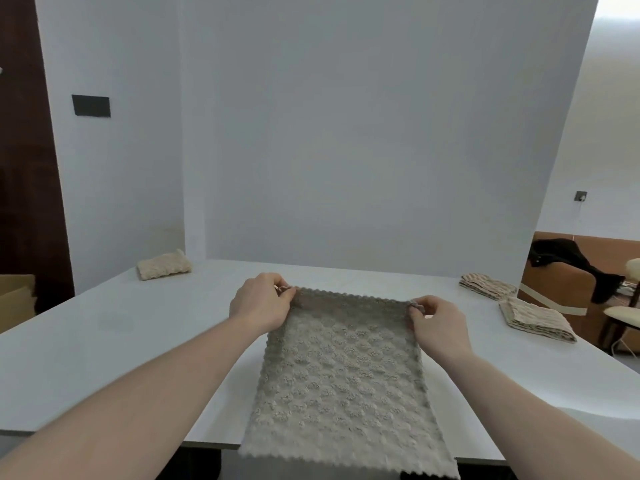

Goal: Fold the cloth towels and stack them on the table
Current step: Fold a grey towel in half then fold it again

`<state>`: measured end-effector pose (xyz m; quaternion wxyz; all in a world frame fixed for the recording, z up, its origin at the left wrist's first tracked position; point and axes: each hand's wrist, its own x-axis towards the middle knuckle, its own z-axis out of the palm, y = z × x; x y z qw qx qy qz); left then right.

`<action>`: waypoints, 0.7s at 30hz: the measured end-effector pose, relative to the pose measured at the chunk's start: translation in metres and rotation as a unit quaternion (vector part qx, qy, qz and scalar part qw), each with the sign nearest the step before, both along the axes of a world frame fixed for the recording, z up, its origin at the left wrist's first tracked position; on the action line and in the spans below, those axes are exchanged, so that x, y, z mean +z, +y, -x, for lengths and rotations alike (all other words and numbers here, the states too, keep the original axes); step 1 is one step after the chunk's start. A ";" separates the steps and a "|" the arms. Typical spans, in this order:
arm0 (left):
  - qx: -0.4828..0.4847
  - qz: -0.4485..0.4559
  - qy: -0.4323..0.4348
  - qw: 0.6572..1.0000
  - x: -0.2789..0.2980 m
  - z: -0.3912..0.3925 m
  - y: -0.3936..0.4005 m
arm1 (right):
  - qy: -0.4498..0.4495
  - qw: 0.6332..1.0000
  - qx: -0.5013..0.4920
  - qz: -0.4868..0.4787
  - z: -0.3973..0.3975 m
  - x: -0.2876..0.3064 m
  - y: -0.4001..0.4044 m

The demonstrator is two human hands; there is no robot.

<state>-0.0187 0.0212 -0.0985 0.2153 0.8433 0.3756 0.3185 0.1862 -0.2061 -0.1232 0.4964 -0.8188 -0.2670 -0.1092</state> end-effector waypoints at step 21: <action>-0.097 0.069 -0.036 0.992 -0.043 0.085 -0.040 | -0.046 0.994 0.080 0.060 0.063 -0.027 -0.073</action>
